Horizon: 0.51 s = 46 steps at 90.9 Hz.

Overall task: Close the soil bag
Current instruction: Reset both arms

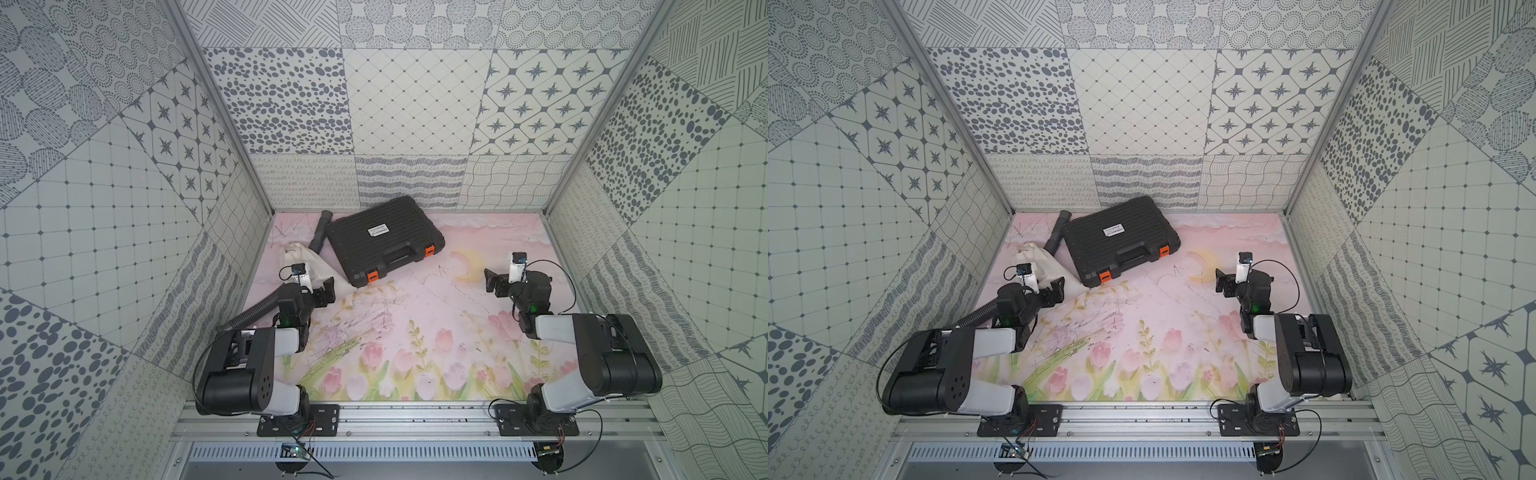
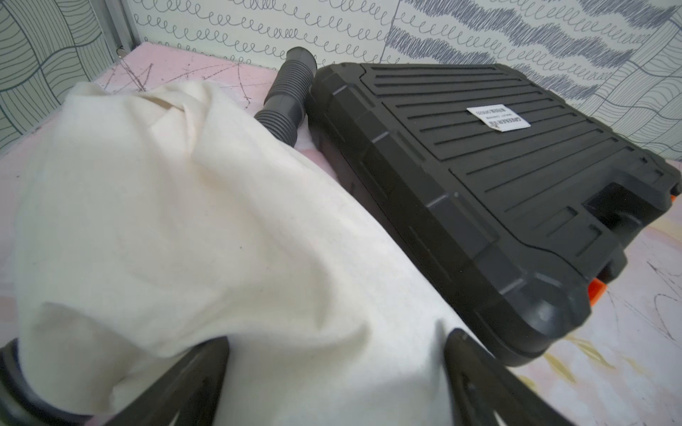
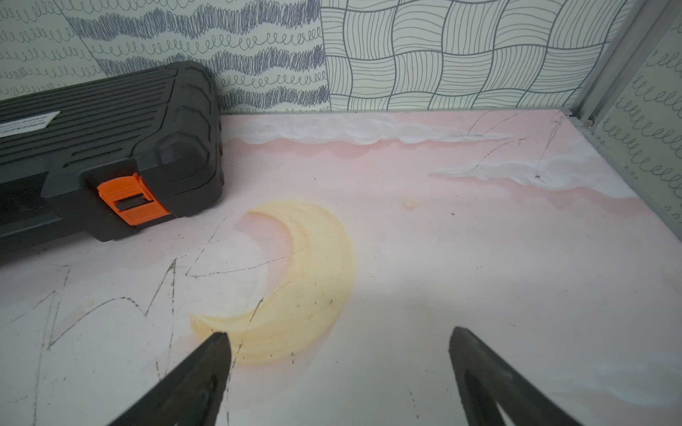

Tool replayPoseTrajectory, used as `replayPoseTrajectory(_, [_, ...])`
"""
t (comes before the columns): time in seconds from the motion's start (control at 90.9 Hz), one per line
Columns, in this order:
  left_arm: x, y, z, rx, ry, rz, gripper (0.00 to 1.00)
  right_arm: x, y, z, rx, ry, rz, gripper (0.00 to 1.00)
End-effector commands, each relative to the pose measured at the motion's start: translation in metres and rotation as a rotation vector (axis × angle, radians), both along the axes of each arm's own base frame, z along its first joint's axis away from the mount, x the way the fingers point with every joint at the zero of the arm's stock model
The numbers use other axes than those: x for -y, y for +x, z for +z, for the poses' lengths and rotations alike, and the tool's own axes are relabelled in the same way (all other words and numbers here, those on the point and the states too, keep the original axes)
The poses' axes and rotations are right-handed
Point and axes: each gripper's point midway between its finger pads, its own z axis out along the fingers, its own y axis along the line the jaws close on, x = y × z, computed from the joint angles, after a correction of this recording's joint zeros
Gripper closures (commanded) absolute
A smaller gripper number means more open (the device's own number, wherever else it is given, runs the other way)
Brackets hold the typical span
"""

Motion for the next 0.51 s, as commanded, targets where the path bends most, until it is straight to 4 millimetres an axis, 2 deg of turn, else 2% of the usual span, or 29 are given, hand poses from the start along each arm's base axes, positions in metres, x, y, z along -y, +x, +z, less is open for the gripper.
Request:
replayPoseTrajectory(0.0, [0.031, 0.007, 0.009, 0.042, -0.014, -0.157, 0.03, 0.002, 0.002, 0.005, 0.041, 0.004, -0.009, 0.03])
replayPoseTrajectory(0.121, [0.055, 0.006, -0.002, 0.071, 0.061, -0.245, 0.04, 0.002, 0.001, 0.004, 0.048, 0.003, -0.013, 0.03])
replayPoseTrajectory(0.286, [0.046, 0.010, -0.004, 0.040, 0.075, -0.176, 0.04, 0.002, 0.001, 0.004, 0.048, 0.002, -0.014, 0.03])
replayPoseTrajectory(0.418, [0.029, 0.017, -0.010, -0.016, 0.071, -0.071, 0.03, 0.003, 0.002, 0.005, 0.052, 0.002, -0.022, 0.03])
replayPoseTrajectory(0.495, [0.029, 0.018, -0.009, -0.010, 0.095, -0.061, 0.03, 0.014, 0.003, 0.004, 0.050, 0.000, -0.100, 0.03])
